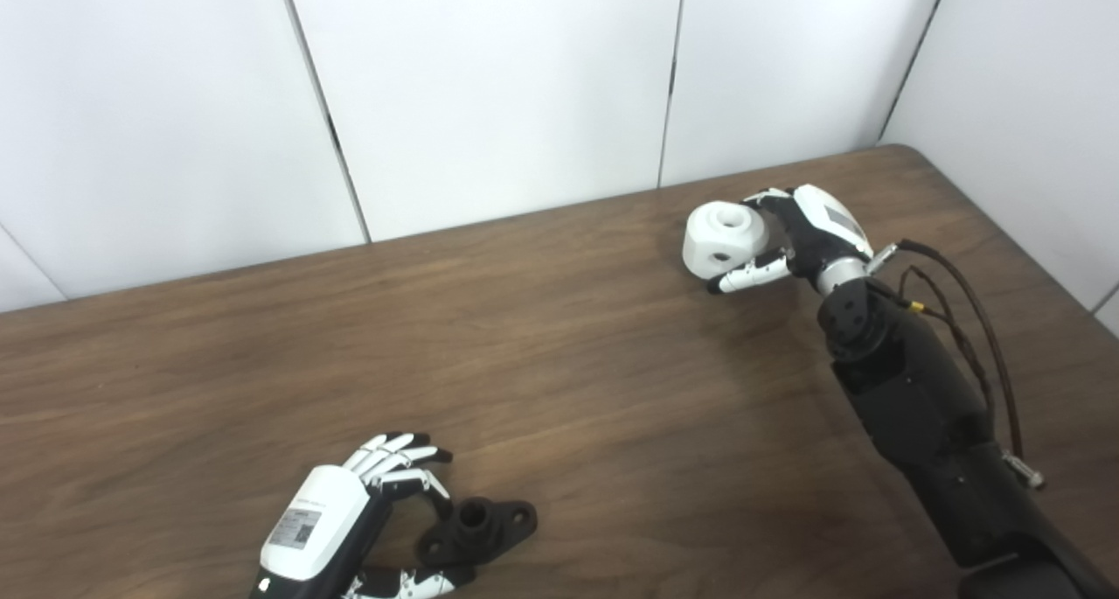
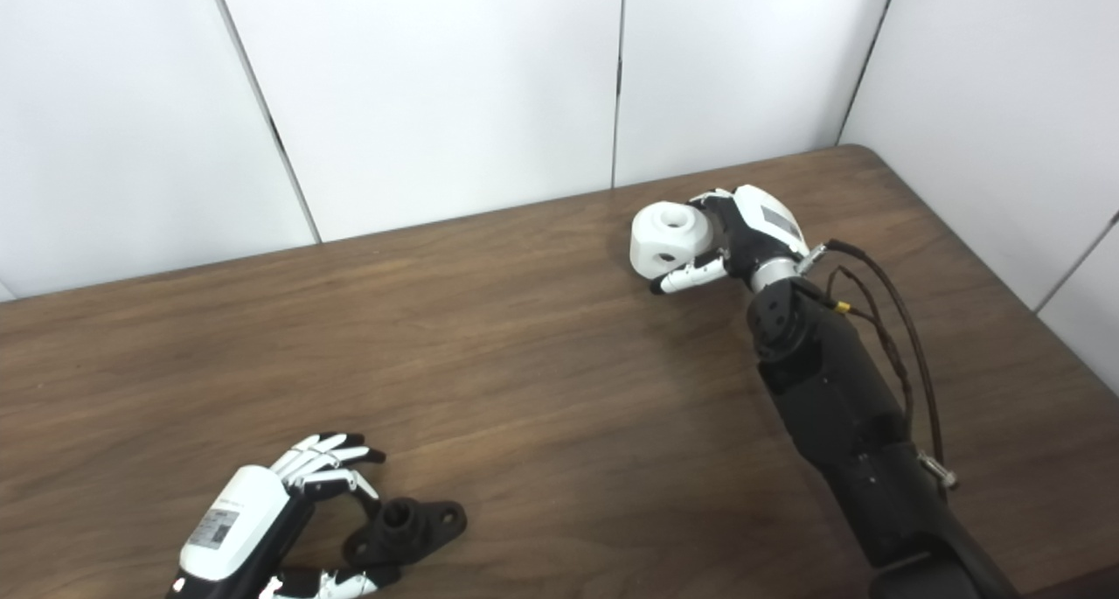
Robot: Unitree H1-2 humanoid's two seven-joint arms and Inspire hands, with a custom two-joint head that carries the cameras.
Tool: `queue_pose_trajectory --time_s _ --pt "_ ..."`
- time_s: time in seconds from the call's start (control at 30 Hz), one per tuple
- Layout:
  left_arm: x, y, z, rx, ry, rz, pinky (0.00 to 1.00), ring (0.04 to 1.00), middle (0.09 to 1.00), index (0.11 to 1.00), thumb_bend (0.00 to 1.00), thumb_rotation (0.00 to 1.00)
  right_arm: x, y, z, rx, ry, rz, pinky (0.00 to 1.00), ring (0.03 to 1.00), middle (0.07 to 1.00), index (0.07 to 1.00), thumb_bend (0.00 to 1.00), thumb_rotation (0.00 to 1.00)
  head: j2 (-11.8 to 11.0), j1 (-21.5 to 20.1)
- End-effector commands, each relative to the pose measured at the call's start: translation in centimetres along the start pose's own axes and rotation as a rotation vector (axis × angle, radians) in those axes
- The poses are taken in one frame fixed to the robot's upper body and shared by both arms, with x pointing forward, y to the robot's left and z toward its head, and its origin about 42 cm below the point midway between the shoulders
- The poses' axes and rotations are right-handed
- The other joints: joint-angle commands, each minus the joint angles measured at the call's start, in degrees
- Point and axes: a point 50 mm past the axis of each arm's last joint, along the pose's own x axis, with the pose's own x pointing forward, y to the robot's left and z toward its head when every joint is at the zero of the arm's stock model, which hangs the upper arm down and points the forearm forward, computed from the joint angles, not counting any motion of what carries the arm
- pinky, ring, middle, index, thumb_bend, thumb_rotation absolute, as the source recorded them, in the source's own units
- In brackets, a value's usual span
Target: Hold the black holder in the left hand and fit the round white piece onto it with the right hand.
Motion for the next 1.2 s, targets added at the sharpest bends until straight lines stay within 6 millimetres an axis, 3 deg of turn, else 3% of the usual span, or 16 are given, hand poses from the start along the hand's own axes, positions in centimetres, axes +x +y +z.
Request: queue_pose_trajectory --time_s 0.0,0.43,0.6,0.63,0.7,1.17 --pt "-0.75 -0.38 -0.72 0.053 0.052 -0.073 0.91 0.876 0.799 0.486 0.52 0.05 0.80 -2.96 1.97 -0.010 -0.064 -0.095 1.00 1.000 0.934 0.767 0.81 0.26 0.1 -0.1" --pt "-0.90 -0.46 -0.32 0.058 0.058 -0.084 0.91 0.878 0.804 0.486 0.52 0.06 0.68 -2.72 1.98 -0.011 -0.089 -0.093 1.00 0.999 0.931 0.737 0.68 0.27 0.3 0.1" --pt "-0.94 -0.48 -0.22 0.060 0.063 -0.085 0.91 0.879 0.804 0.486 0.52 0.06 0.62 -2.54 1.85 0.010 -0.105 -0.118 1.00 0.984 0.917 0.658 0.66 0.21 0.4 0.1" --pt "-0.94 -0.48 -0.21 0.059 0.063 -0.085 0.91 0.879 0.804 0.486 0.52 0.06 0.59 -2.50 1.83 0.015 -0.109 -0.124 1.00 0.979 0.908 0.561 0.57 0.17 0.4 0.1" --pt "-0.99 -0.47 -0.20 0.061 0.063 -0.087 0.91 0.881 0.804 0.486 0.52 0.06 0.53 -2.41 1.77 0.010 -0.117 -0.140 0.99 0.967 0.893 0.510 0.53 0.15 0.4 0.1" --pt "-1.08 -0.74 -0.18 0.052 0.062 -0.077 0.90 0.877 0.801 0.486 0.52 0.06 0.19 -2.32 1.57 0.044 -0.125 -0.201 0.86 0.916 0.831 0.489 0.51 0.14 0.9 0.3"
